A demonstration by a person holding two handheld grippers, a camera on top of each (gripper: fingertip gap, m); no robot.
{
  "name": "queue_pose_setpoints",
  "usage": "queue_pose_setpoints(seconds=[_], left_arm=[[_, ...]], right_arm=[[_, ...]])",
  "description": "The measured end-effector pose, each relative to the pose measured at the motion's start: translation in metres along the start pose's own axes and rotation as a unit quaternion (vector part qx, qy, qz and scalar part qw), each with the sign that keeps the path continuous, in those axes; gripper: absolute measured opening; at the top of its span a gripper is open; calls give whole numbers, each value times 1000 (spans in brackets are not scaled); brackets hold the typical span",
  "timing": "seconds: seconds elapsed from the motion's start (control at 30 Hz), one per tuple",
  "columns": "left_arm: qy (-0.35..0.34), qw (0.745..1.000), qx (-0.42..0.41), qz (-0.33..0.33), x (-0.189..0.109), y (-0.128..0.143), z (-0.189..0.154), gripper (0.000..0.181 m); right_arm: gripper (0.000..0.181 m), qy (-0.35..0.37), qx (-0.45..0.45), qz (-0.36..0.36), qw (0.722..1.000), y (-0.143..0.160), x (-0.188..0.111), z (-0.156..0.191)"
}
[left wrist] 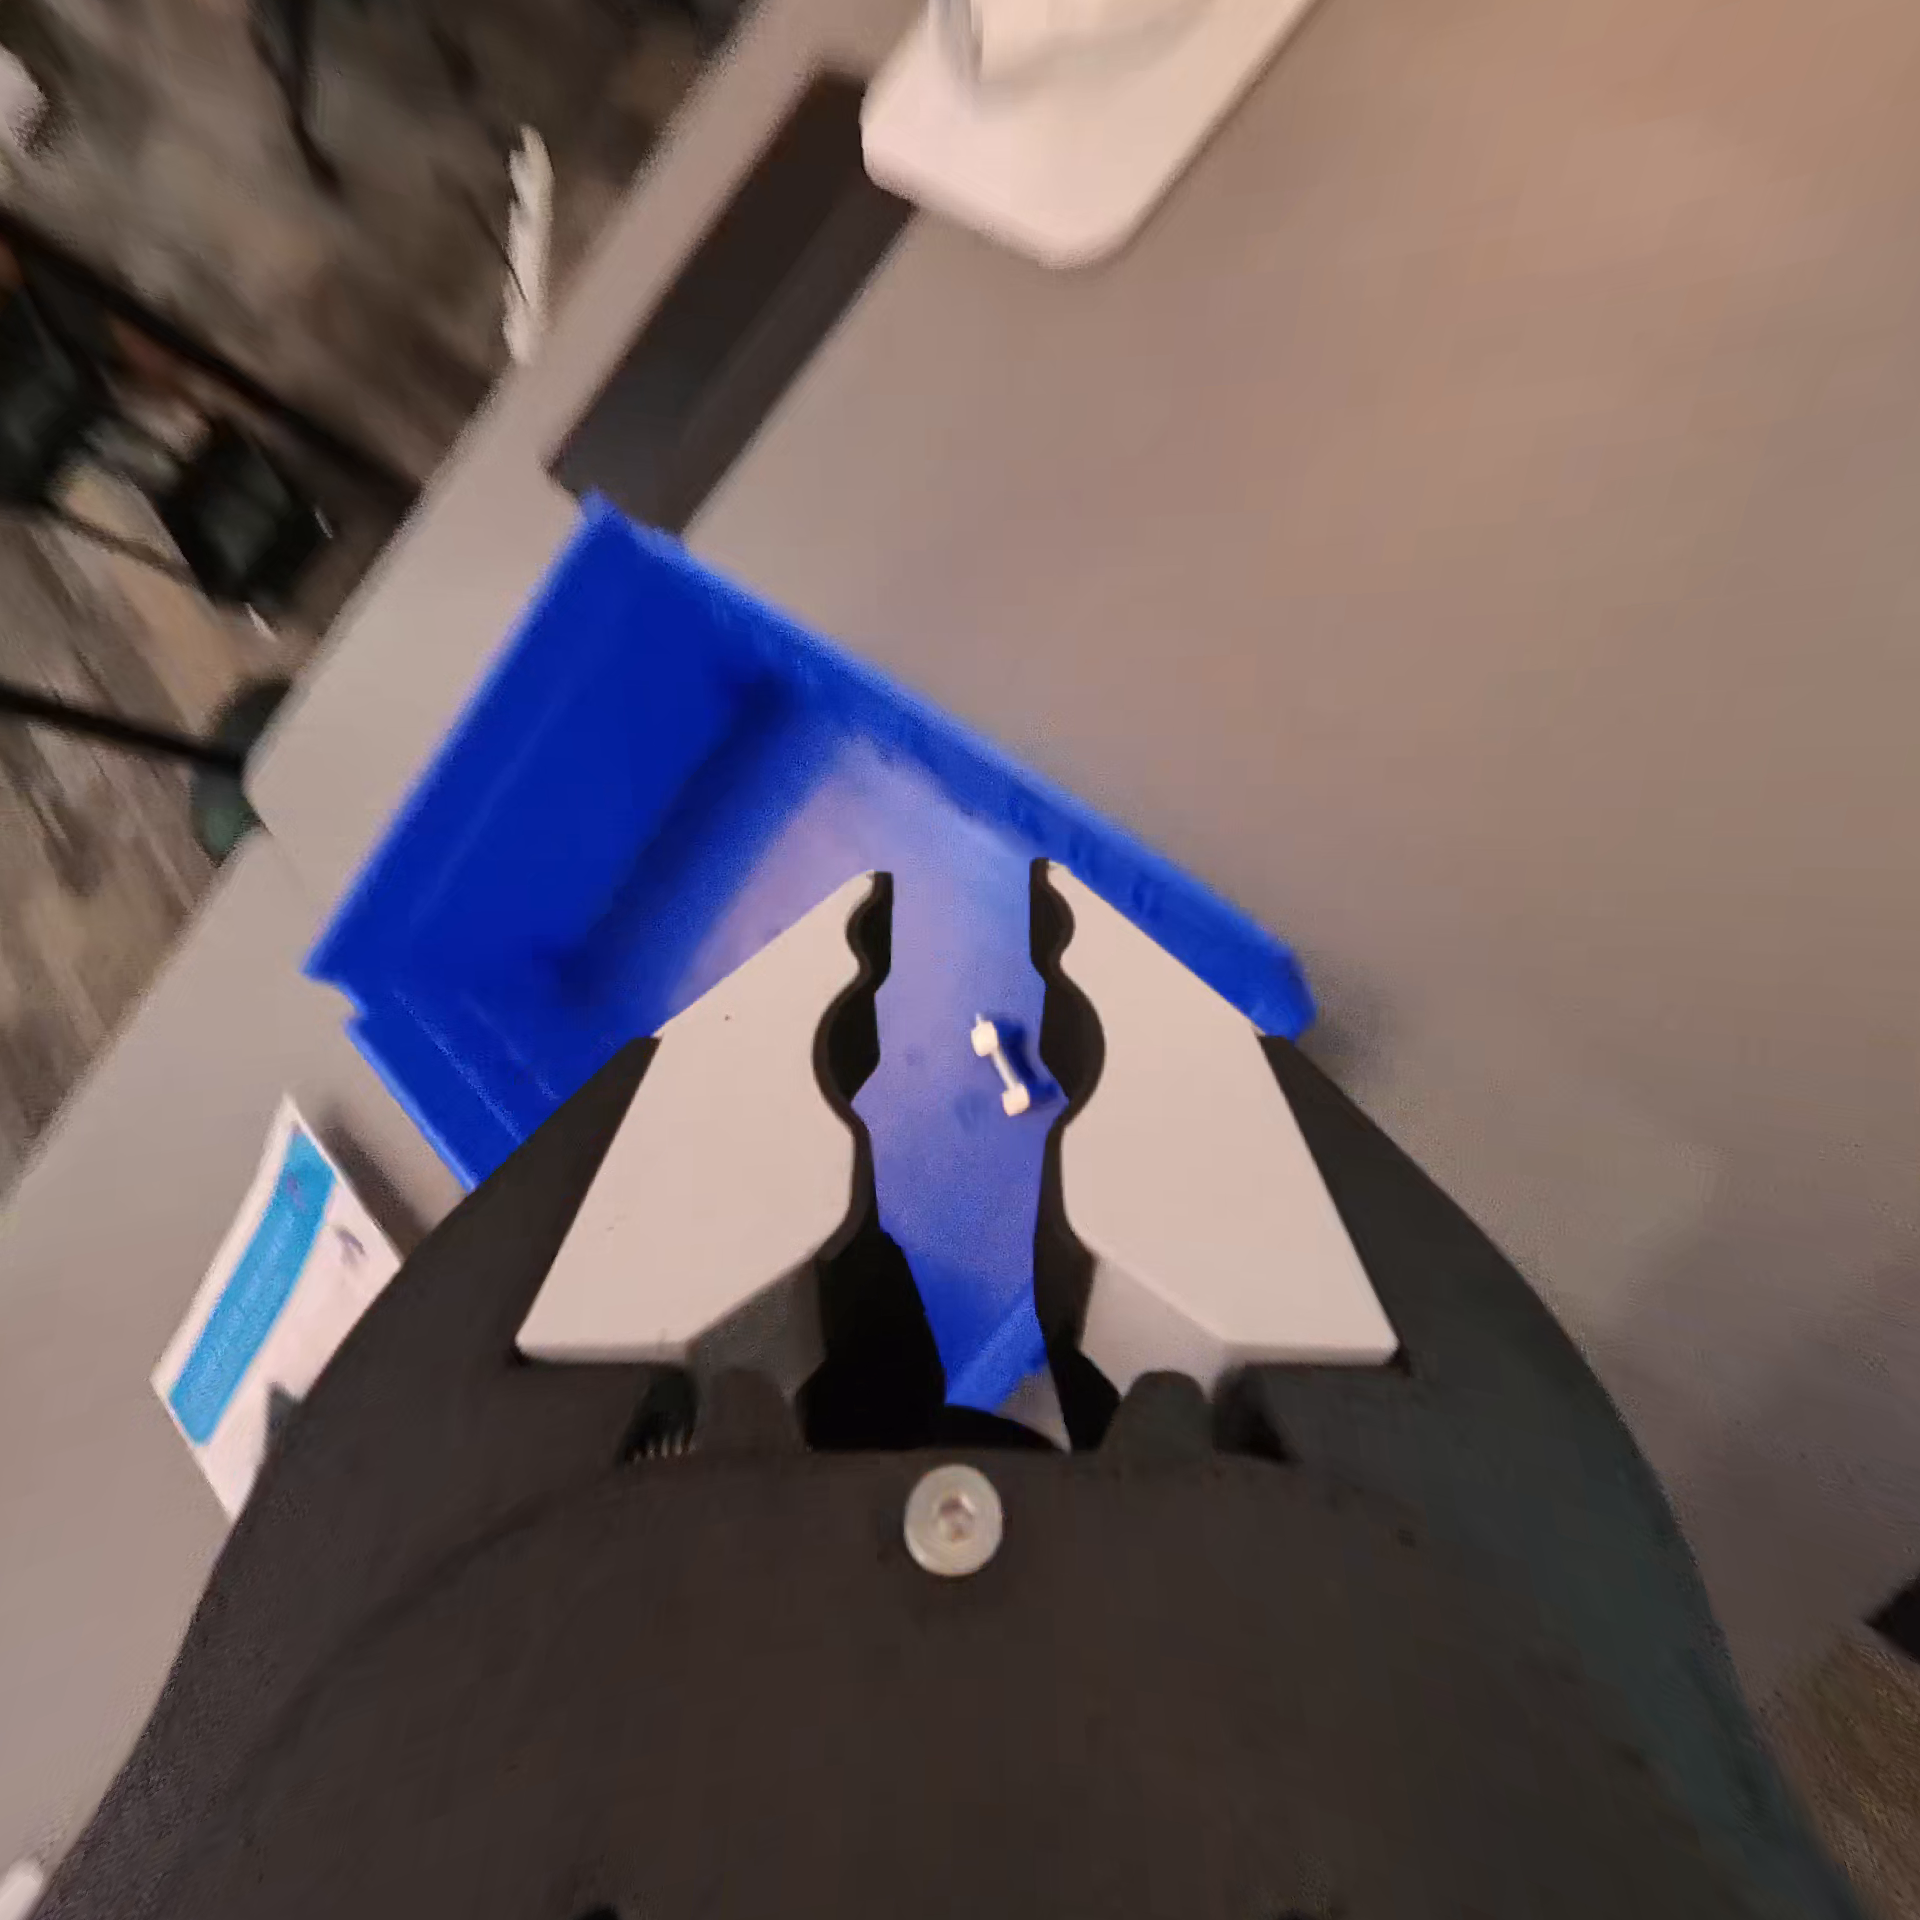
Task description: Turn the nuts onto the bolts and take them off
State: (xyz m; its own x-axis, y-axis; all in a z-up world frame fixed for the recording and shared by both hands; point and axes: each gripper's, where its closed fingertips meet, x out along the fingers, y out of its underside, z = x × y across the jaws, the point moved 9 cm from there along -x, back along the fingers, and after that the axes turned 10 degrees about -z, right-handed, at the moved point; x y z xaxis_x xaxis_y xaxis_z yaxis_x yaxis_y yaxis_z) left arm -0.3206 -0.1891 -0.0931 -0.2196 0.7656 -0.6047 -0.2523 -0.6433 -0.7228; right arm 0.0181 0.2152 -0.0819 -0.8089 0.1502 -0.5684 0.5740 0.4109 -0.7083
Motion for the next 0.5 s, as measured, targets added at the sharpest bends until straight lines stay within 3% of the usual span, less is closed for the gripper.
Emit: queue_pose_setpoints(seconds=[0.13,0.3,0.5], left_arm=[[18,991,-32,131,32,48,-1,29],[54,974,-105,193,64,84,-3,33],[55,955,-119,265,87,105,1,27]], right_arm=[[34,-29,6,-23,999,-8,-3,27],[33,-47,-1,-29,998,-12,-5,46],[33,-61,-9,-28,998,-11,-4,58]])
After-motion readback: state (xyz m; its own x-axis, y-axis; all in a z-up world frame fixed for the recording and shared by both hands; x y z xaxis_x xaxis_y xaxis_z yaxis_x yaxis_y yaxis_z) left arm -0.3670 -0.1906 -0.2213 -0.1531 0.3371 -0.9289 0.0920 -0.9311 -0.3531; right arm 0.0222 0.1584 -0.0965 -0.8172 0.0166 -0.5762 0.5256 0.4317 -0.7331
